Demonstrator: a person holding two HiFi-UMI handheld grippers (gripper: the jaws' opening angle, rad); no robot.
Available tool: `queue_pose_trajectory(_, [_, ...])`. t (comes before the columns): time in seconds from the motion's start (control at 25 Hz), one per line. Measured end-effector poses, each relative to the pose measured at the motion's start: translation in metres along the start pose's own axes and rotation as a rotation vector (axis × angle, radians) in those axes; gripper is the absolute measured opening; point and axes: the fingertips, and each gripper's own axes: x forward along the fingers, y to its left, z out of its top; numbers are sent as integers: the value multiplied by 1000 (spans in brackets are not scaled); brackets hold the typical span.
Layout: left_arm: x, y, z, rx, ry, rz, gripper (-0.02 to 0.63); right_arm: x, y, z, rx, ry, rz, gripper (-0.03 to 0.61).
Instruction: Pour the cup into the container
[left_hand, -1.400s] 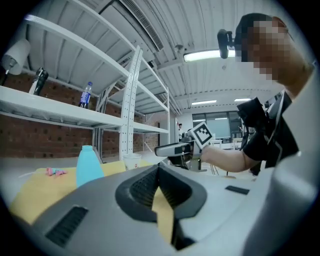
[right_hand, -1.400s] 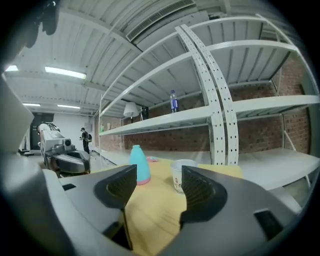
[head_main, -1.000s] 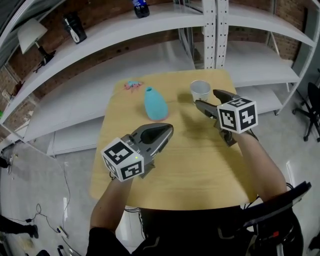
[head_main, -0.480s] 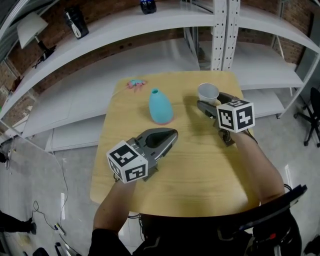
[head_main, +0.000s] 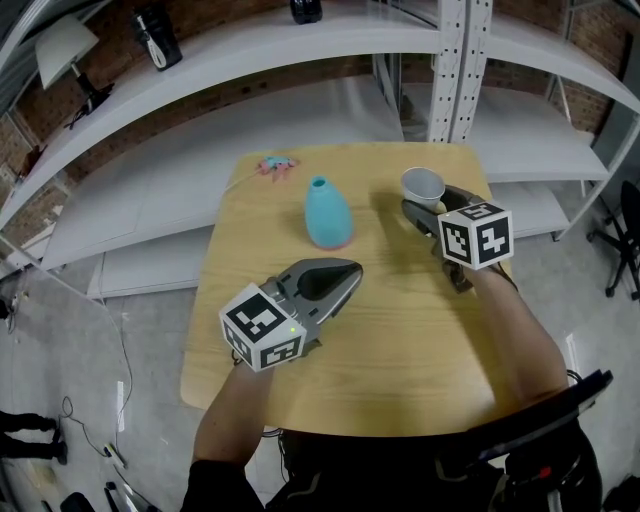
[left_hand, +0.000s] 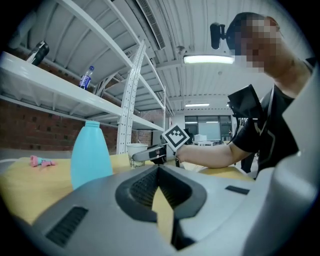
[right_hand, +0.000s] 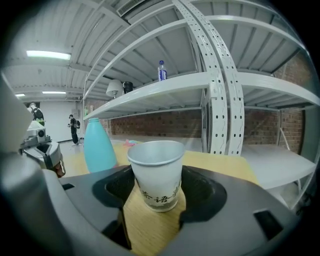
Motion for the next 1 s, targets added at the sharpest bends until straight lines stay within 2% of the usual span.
queue_pose_trajectory(0.24, [-8, 2, -2, 6, 1, -25, -2, -7, 12, 21, -93, -11, 2, 294])
queue_pose_trajectory(0.6, [-9, -4, -2, 10, 0, -50, -2, -19, 61, 70, -463, 2, -5, 294])
queue_pose_trajectory(0.8, [-10, -5, -2, 9, -1, -49, -2, -16, 84, 84, -564, 16, 0, 294])
queue_pose_trajectory(1.0, [-11, -7, -2, 12, -3, -65, -2, -9, 95, 93, -672, 44, -31, 293])
